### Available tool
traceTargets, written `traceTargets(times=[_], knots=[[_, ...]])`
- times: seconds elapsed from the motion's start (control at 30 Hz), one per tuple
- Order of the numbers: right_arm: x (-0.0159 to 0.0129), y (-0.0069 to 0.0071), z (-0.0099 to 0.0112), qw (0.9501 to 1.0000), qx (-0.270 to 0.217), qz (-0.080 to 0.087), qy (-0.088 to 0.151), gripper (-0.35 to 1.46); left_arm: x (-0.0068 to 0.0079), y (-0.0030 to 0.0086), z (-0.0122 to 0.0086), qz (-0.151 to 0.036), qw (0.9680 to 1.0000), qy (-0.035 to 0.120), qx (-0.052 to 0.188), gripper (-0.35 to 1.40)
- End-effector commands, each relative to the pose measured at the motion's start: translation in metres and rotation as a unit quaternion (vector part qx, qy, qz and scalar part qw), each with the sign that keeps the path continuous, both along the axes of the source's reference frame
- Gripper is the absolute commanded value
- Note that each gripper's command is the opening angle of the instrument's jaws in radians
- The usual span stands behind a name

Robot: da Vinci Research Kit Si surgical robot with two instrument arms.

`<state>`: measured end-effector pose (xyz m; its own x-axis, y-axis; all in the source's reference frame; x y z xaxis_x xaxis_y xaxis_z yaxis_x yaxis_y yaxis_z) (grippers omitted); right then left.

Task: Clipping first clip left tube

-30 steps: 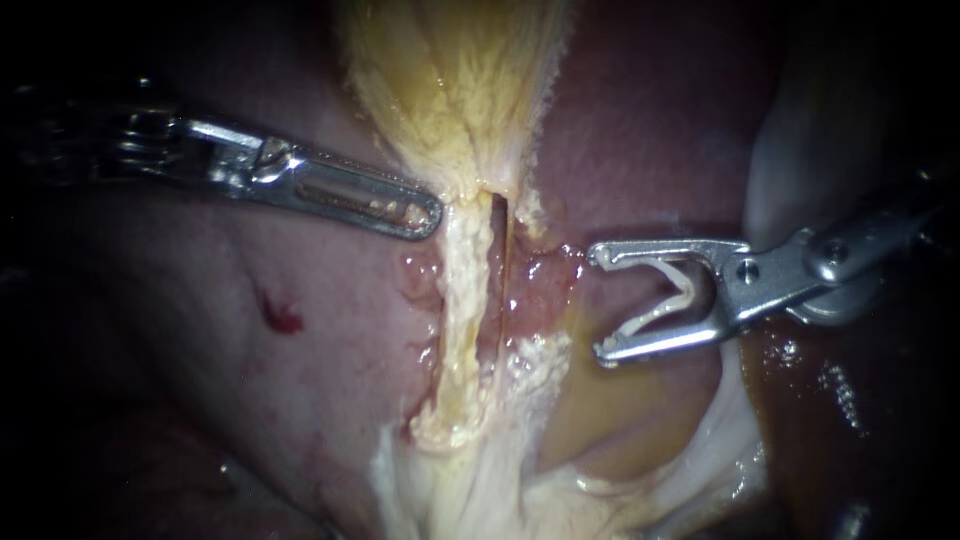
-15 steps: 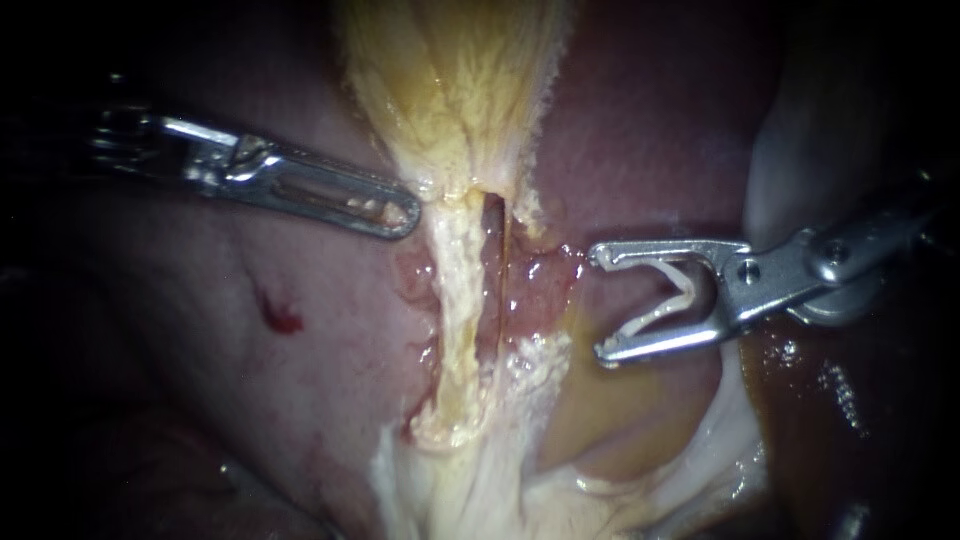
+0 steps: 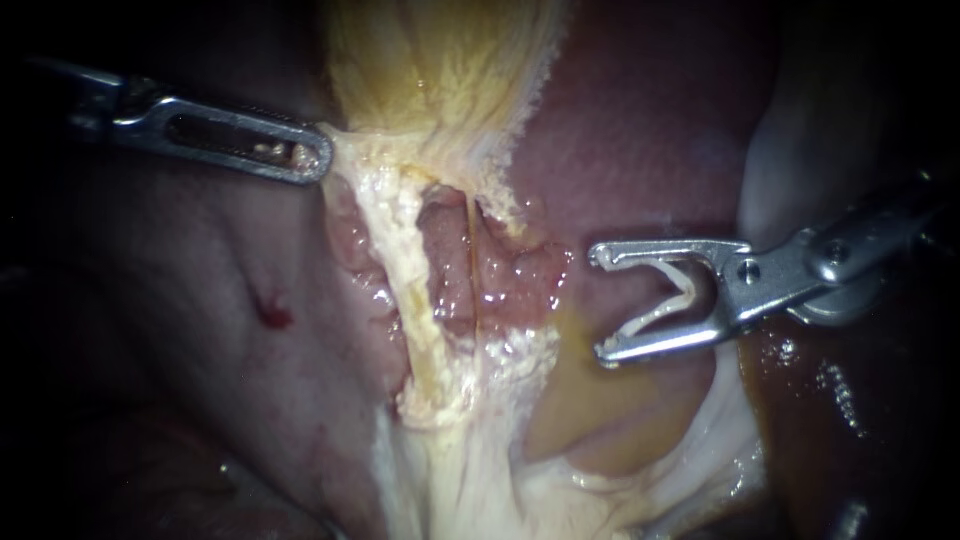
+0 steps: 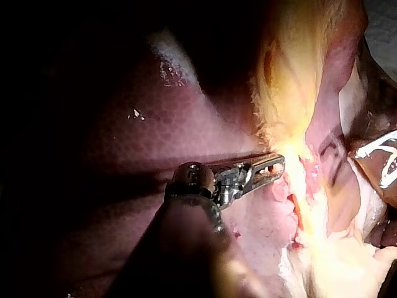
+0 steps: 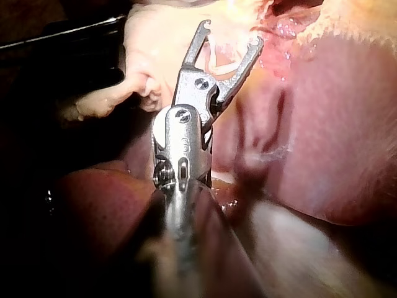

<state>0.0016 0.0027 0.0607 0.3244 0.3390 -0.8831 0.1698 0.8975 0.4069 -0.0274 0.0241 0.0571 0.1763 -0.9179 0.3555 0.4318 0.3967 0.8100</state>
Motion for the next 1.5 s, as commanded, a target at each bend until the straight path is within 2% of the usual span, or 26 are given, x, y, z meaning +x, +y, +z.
traceTargets(times=[0.03, 0.2, 0.37, 0.63, 0.83, 1.0, 1.2, 1.5], knots=[[0.0001, 0.0, 0.0, 1.0, 0.0, 0.0, 0.0, 0.5, 0.0, 0.0, -0.0001, -0.001, 1.0, 0.001, 0.0, -0.35], [0.001, -0.0001, 0.0, 1.0, 0.001, -0.001, 0.001, 0.5, -0.0002, -0.0002, -0.0004, -0.002, 1.0, 0.002, 0.0, -0.35], [0.0031, -0.0009, 0.0001, 0.9999, 0.007, -0.007, 0.003, 0.5, -0.0006, -0.0005, -0.0004, -0.002, 1.0, 0.002, 0.0, -0.35], [0.0081, -0.0031, 0.0018, 0.9994, 0.034, -0.012, -0.001, 0.5, -0.0011, -0.0007, -0.0003, 0.0, 1.0, 0.0, 0.001, -0.35], [0.0109, -0.0038, 0.0032, 0.9979, 0.063, -0.008, -0.007, 0.5, -0.0012, -0.0007, -0.0003, 0.0, 1.0, 0.0, 0.001, -0.35], [0.012, -0.0037, 0.005, 0.9965, 0.082, -0.002, -0.016, 0.5, -0.0012, -0.0008, -0.0004, 0.0, 1.0, 0.0, 0.001, -0.35], [0.0117, -0.0031, 0.0076, 0.9946, 0.101, 0.004, -0.024, 0.49, -0.0012, -0.0008, -0.0005, 0.0, 1.0, 0.0, 0.001, -0.35], [0.0118, -0.0027, 0.0095, 0.9911, 0.133, 0.002, -0.011, 0.49, -0.0014, -0.001, -0.0007, 0.0, 1.0, 0.0, 0.001, -0.35]])
